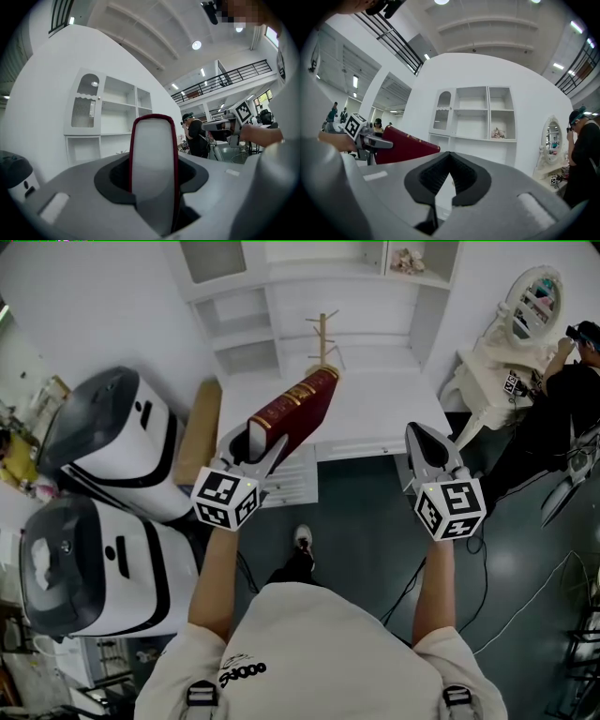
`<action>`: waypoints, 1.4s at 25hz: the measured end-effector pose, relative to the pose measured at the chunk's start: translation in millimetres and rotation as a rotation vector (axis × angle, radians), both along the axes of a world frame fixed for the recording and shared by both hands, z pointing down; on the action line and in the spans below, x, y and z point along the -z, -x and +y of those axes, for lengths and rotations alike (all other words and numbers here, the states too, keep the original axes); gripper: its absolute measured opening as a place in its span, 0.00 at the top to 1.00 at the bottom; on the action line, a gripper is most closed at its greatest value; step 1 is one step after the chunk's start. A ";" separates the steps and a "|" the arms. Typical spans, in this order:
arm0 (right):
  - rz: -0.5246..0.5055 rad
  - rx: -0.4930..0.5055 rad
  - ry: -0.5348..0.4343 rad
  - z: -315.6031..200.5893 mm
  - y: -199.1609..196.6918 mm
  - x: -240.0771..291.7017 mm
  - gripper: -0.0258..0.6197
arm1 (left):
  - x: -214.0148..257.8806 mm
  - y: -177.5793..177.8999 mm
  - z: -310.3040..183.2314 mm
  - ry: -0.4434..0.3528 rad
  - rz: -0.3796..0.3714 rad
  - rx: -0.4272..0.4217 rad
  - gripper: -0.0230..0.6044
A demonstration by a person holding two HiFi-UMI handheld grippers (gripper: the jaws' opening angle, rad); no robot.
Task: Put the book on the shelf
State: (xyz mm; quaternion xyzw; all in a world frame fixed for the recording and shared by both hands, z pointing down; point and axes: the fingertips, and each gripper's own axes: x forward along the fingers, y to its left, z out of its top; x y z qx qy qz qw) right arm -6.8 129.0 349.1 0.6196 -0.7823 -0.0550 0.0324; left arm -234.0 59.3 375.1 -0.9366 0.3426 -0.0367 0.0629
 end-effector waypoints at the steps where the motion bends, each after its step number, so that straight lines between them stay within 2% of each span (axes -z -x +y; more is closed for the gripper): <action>1: 0.004 -0.003 0.001 -4.2 -2.8 -0.6 0.96 | -1.3 -3.8 -5.2 0.002 0.000 -0.004 0.60; 9: -0.011 -0.004 0.020 -62.8 -27.5 -5.9 0.96 | 0.9 -31.5 -69.0 -0.001 0.020 -0.027 0.60; 24: -0.057 -0.009 0.065 -229.1 -44.3 3.5 0.96 | 10.1 -57.6 -241.6 0.021 0.045 -0.073 0.60; 35: -0.022 -0.040 0.089 -324.1 -58.8 11.6 0.96 | 23.3 -74.3 -322.4 0.001 0.050 -0.118 0.60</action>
